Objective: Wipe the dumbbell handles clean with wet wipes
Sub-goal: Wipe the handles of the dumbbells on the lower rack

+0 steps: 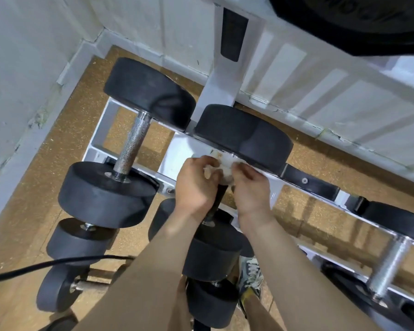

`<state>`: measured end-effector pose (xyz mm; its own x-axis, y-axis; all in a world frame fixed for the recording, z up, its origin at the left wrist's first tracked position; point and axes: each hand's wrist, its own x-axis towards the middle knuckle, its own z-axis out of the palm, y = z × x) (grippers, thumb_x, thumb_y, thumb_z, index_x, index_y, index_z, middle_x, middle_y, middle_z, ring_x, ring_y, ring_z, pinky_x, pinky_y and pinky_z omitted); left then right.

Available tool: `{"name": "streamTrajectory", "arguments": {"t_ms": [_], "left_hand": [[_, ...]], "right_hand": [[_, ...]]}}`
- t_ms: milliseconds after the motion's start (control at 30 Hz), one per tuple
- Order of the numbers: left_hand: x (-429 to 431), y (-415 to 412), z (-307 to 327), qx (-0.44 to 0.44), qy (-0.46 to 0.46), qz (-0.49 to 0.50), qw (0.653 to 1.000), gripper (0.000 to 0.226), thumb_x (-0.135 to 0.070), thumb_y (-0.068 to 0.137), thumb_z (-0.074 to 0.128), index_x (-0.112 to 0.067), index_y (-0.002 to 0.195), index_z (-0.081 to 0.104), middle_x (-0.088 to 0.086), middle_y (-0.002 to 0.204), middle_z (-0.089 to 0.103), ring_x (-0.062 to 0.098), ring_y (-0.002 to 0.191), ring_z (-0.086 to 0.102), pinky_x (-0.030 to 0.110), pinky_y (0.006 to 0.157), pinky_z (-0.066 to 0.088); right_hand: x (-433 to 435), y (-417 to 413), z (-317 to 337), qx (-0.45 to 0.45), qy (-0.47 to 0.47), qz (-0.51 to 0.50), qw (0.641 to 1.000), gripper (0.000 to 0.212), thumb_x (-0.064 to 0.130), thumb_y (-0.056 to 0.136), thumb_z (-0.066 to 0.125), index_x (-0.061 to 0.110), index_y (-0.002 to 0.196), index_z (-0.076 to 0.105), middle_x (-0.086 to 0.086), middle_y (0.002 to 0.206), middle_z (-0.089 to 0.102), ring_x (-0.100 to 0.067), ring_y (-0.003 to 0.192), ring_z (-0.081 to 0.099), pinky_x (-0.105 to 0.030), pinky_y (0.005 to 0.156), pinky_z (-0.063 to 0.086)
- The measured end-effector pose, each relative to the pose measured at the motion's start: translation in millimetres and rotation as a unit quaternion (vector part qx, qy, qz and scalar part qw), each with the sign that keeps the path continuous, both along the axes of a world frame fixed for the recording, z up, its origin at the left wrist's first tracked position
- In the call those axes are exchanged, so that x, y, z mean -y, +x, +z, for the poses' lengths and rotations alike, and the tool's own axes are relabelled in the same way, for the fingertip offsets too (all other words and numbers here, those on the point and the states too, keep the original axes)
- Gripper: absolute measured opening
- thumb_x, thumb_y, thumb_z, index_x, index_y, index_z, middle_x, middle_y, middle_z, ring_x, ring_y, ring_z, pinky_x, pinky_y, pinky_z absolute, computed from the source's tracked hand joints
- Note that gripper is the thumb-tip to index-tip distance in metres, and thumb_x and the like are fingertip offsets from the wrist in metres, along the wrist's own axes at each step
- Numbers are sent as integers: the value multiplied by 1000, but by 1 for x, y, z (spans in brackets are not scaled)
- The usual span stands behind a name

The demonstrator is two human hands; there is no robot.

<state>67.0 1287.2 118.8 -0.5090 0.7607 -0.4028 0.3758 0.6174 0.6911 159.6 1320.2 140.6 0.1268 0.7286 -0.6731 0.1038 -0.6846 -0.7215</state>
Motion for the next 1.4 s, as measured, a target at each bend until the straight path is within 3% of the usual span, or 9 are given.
{"name": "streamTrajectory", "arguments": {"t_ms": [133,333,567,667,833,1000,1200,1300,1400], "left_hand": [[-7,-3,4,-94,0,-166,982,39,-21,97,50,-18,136,55,7,149,42,25,136,37,27,107,34],[17,3,7,-244,-193,-416,854,72,-21,95,52,-9,153,10,11,111,63,30,99,65,34,63,41],[0,-9,10,-59,-22,-345,937,66,-15,94,52,-5,152,20,12,151,38,26,140,35,30,110,34],[10,-18,22,-43,-63,-360,930,65,-16,97,42,-18,155,13,1,157,32,22,138,39,31,105,39],[53,-36,30,-120,-182,-409,886,42,-36,92,39,-30,133,46,0,121,62,25,117,56,37,93,45],[42,-35,24,-106,-196,-377,899,37,-42,88,37,-27,117,53,1,111,64,28,109,58,38,86,48],[75,-30,9,-60,-87,-207,973,60,-40,79,37,-25,135,55,3,149,41,24,142,30,43,114,30],[99,-16,2,-26,-36,-14,999,54,-38,86,40,-13,130,60,3,141,50,22,135,40,38,116,29],[101,1,3,-38,-19,76,996,56,-41,83,29,-20,119,66,-4,134,55,17,130,46,42,108,37]], "right_hand": [[-8,-16,-18,60,35,70,995,23,25,95,60,15,74,60,0,73,64,-12,70,61,-24,68,49],[36,4,-31,166,39,230,958,42,41,97,51,13,66,56,-7,66,60,-22,62,53,-32,60,41],[4,-12,-23,255,141,118,949,27,13,97,48,12,73,59,-12,73,63,-25,69,53,-28,63,35],[24,-9,-22,239,125,134,954,22,15,96,51,6,97,71,-12,85,71,-20,74,58,-29,67,43],[58,24,-6,241,28,368,898,20,18,96,55,17,97,76,-2,84,70,-19,77,64,-29,67,48],[26,15,0,259,222,262,903,30,6,90,59,16,115,71,7,108,68,-7,96,59,-2,86,36],[39,42,-30,264,420,532,686,39,11,80,45,10,108,72,-3,124,65,-43,129,42,-49,96,49],[23,48,-22,265,455,642,557,35,8,71,65,18,104,73,4,121,68,-31,125,44,-36,89,38],[21,40,-19,229,433,738,464,41,23,83,43,21,113,70,10,120,66,-18,112,44,-32,81,34]]}}
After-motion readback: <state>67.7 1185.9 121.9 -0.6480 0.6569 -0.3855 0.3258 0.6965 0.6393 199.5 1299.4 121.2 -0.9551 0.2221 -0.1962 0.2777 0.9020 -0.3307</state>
